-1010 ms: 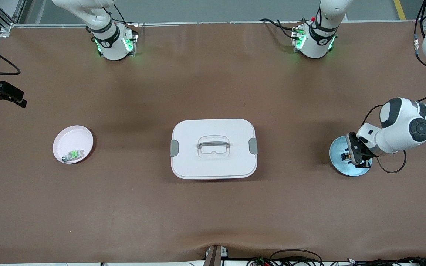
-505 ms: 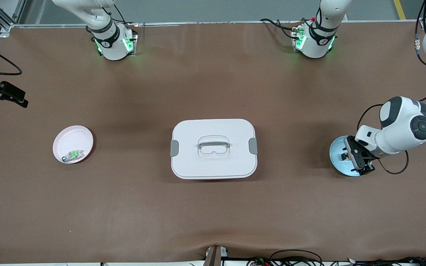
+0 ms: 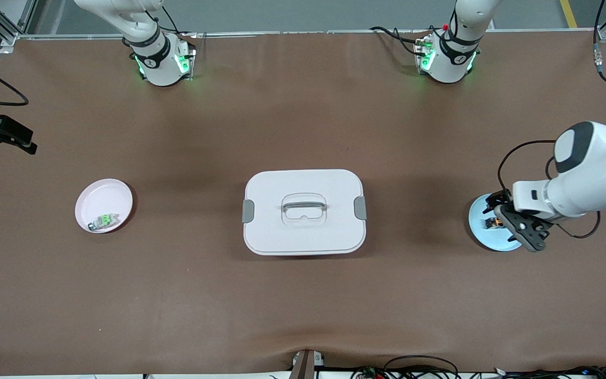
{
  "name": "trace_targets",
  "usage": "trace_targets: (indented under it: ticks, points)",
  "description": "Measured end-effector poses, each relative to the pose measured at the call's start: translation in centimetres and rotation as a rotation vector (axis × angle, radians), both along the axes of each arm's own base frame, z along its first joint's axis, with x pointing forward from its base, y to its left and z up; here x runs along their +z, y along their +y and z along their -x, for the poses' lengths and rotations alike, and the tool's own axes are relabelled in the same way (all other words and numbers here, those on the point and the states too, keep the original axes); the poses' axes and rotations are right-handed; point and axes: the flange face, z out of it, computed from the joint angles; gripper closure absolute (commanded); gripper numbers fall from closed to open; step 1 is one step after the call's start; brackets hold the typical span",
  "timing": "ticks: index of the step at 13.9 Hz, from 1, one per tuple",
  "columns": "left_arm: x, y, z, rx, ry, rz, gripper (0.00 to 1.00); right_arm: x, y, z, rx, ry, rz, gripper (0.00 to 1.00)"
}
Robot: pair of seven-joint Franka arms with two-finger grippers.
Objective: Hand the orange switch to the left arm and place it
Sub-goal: 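Lower the switch onto the blue plate and open the left gripper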
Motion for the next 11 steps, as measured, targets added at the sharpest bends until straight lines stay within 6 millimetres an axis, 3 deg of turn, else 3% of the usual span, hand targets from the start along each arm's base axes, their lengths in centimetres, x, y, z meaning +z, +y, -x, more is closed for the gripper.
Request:
trace_targets:
  ticks: [3, 8, 11]
  points:
    - [3.1, -2.1, -0.8, 0.219, 0.034, 0.017, 0.0, 0.2, -0.1, 0.3, -0.004, 0.017, -0.001, 0.0]
    - [7.5, -8.9, -1.7, 0.417, 0.066, 0.014, 0.0, -0.1, -1.3, 0.8, -0.021, 0.057, -0.005, 0.0]
    - [7.5, -11.0, -1.8, 0.437, 0.072, 0.007, 0.0, 0.0, -1.2, 0.8, -0.021, 0.056, -0.005, 0.0]
